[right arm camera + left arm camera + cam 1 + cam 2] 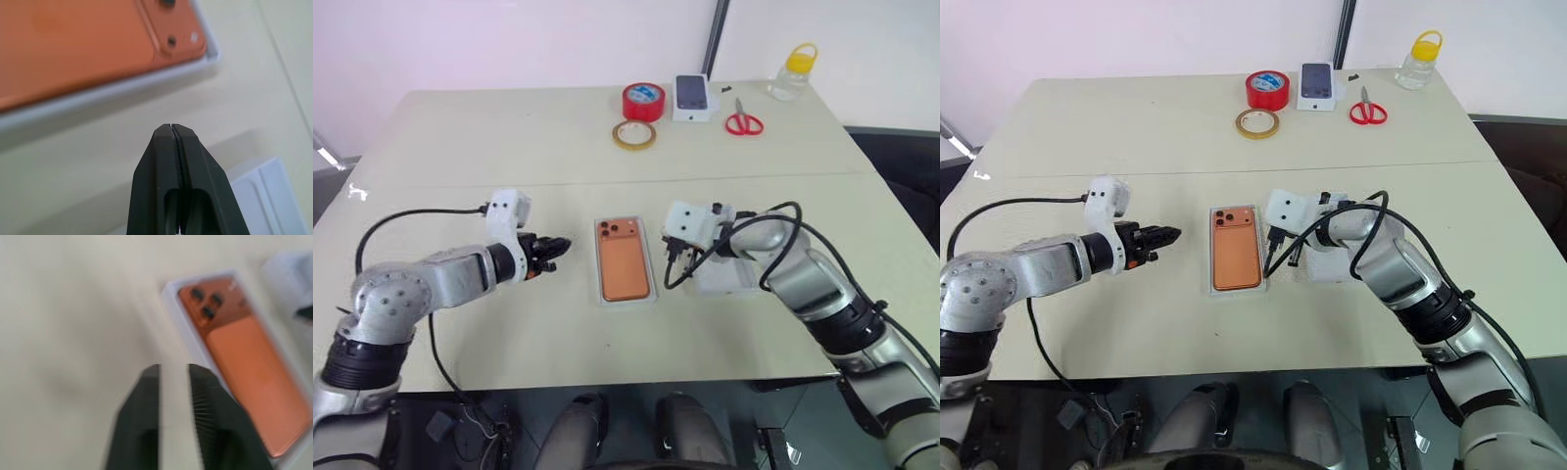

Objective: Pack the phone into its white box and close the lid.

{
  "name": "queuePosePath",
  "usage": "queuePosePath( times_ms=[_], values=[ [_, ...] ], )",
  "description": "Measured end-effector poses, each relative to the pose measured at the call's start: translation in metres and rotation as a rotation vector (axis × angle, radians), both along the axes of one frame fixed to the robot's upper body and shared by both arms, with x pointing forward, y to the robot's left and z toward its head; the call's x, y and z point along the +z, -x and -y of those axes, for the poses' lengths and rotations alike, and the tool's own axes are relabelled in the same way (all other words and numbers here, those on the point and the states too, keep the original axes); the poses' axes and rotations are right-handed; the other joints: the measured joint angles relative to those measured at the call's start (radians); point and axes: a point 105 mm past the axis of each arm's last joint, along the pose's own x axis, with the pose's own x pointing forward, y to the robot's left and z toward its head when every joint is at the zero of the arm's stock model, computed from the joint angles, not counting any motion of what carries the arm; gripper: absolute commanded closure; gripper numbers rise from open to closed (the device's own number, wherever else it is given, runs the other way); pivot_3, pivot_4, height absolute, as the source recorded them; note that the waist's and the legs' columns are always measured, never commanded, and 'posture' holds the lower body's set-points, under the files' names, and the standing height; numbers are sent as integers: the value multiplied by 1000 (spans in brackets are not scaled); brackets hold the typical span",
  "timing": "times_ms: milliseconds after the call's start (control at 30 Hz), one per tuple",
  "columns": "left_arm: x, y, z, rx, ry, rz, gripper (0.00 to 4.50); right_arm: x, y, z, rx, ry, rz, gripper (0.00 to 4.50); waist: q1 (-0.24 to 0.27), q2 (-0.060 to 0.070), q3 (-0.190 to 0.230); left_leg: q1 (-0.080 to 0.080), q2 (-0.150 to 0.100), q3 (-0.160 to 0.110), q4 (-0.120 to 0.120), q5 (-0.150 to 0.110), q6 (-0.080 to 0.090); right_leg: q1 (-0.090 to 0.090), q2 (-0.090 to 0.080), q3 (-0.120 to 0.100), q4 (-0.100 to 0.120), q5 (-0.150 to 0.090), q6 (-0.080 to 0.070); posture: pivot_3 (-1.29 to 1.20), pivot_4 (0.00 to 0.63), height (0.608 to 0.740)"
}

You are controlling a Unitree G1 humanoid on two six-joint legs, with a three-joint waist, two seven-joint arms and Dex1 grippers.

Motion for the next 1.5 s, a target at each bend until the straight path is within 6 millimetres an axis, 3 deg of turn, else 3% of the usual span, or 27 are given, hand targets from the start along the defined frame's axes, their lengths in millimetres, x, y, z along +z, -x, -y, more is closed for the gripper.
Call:
queuePosePath(
  times_ms=[233, 400, 667, 1167, 1500],
  values=[
    [-24, -12, 17, -181, -257, 57, 4403, -5, -2, -1, -10, 29, 7, 4500, -1, -1, 0, 0, 0, 0, -1, 0, 0, 0, 0, 0, -1, 0, 0, 0, 150, 740],
    [-27, -15, 44, -327, -275, 96, 4403, -18, 6, -16, 45, 40, -35, 4500, 0, -1, 1, 0, 0, 0, 0, 0, 0, 0, 0, 0, -1, 0, 0, 0, 150, 740],
    [-27, -15, 70, -449, -268, 97, 4403, -23, 10, -13, 44, 63, -48, 4500, 3, -1, 1, 0, 0, -1, 1, 0, 0, 1, 0, -1, -1, 0, 0, 0, 150, 740],
    [-31, -5, 145, -671, -205, 91, 4403, -23, 43, 58, -147, 135, -99, 4500, 26, -2, 2, -1, -1, -1, 3, -1, 2, 2, -1, -2, -2, -1, 2, 0, 150, 740],
    [-33, 2, 153, -715, -193, 82, 4403, -23, 49, 66, -176, 143, -108, 4500, 24, -2, 2, -1, -1, -1, 3, -1, 2, 2, -1, -2, -2, -1, 2, 0, 150, 740]
  ],
)
